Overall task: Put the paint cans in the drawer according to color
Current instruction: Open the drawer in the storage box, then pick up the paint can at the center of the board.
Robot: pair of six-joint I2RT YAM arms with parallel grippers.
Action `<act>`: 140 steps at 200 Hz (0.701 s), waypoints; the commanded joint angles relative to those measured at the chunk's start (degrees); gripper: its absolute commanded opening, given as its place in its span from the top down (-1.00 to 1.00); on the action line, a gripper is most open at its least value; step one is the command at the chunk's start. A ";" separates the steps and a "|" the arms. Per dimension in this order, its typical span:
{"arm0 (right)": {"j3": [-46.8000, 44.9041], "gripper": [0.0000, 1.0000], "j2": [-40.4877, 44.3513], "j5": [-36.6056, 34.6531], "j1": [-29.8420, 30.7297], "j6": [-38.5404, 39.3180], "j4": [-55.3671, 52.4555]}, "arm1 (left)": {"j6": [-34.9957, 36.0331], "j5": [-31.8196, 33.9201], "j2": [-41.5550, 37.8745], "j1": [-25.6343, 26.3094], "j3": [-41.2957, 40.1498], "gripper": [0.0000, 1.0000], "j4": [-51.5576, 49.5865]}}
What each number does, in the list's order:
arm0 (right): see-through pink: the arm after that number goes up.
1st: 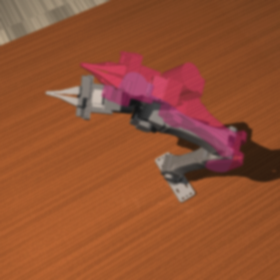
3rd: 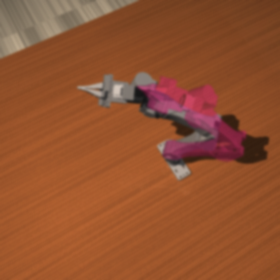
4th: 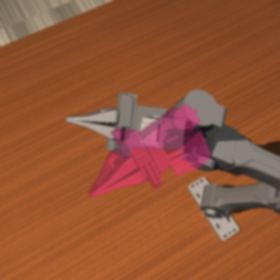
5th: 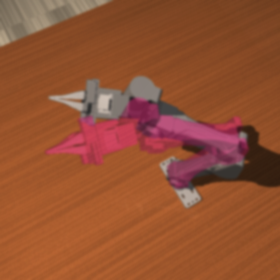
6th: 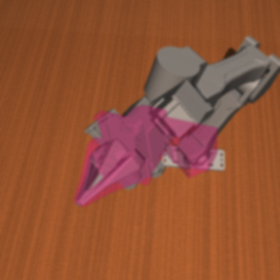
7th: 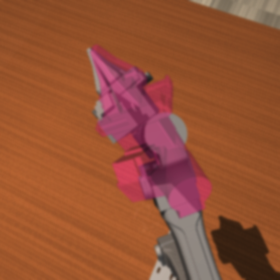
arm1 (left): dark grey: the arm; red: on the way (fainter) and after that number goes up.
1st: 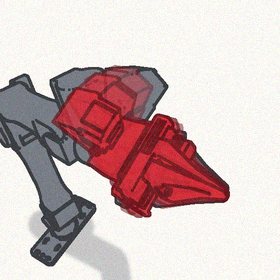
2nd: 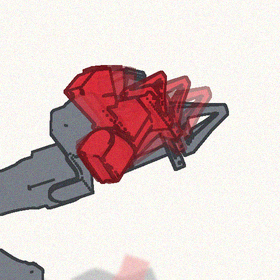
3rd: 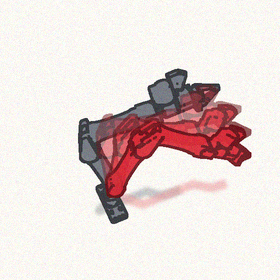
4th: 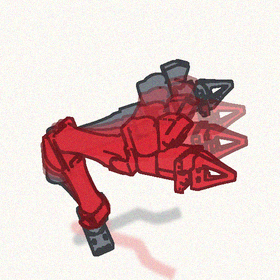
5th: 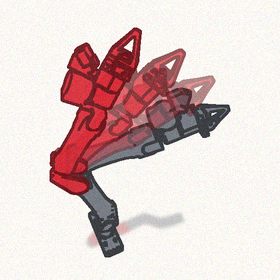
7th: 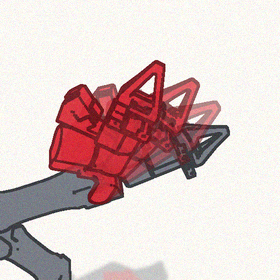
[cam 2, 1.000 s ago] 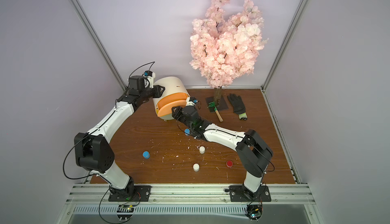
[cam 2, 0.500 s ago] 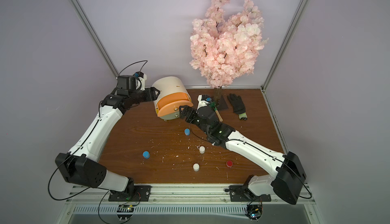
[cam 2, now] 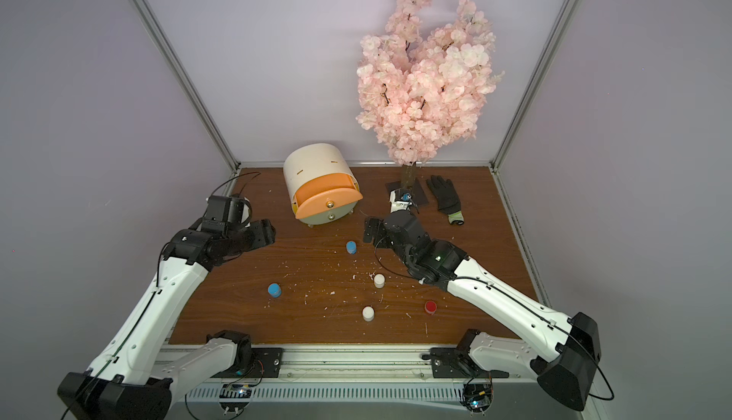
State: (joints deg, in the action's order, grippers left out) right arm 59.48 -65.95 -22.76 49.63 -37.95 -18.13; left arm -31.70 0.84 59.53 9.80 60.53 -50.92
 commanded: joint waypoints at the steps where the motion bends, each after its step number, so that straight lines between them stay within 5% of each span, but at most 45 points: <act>1: -1.02 -0.99 0.93 -1.81 -0.84 2.40 -1.55 | -8.10 2.27 -1.49 0.52 -3.58 -0.50 -4.63; 71: -1.61 -0.98 -2.77 0.76 -0.85 2.39 -1.45 | -15.62 3.37 4.63 2.85 -13.34 0.00 -5.59; 140: -2.09 -0.98 -3.35 2.22 -0.85 1.40 0.34 | -17.12 5.31 10.53 8.13 -17.06 0.01 -0.85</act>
State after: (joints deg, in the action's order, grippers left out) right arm 57.47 -69.82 -20.84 48.88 -36.16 -19.84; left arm -47.27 4.60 69.41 16.99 44.84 -53.19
